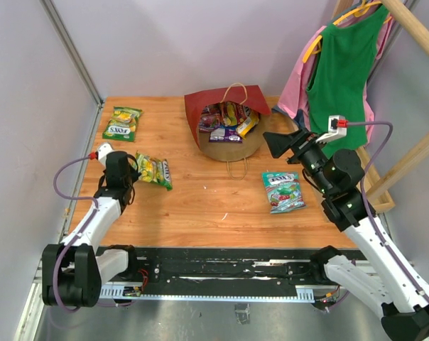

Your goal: Take the snacks out of the paper bag

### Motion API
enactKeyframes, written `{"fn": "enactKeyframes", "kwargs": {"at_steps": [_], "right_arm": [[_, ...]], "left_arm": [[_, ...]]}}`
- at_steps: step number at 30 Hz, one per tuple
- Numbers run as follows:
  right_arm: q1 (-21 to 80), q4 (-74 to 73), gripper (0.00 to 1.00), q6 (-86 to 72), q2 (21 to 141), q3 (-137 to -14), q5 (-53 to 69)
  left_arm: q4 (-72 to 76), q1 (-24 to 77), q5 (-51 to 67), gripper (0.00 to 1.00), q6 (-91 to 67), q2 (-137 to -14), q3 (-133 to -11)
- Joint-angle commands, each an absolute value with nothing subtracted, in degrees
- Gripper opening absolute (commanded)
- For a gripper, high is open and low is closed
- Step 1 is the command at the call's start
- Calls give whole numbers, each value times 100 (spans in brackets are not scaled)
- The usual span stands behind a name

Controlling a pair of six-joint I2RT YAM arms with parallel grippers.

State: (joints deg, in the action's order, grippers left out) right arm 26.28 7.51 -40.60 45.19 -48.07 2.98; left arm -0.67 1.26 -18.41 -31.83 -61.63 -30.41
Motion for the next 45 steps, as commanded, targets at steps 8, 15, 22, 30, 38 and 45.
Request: {"fn": "enactKeyframes", "kwargs": {"at_steps": [8,15,22,30,38,45], "right_arm": [[2689,1309,99,-4543,4621,-4685,420],[2689,1540,99,-4719,4617,-4605,497],[2610,1844,98,-5368,5064,-4544,934],[2380,2401,99,-6004,5392,-4422,1445],[2375,2426,99,-6105,5446,-4353,1524],[2373,2418,99,-6127,5549,-4403,1594]], "left_arm": [[437,-989,-1321,1,-3852,-6438,-2516],[697,-1584,-848,1,-4042,-6621,-2416],[714,-1766,-924,1,-4130,-6654,-2489],[831,-2117,-899,1,-4267,-6953,-2497],[866,-2286,-544,18,-4235,-6937,-2799],[368,-2287,-806,99,-3824,-6422,-3067]]}}
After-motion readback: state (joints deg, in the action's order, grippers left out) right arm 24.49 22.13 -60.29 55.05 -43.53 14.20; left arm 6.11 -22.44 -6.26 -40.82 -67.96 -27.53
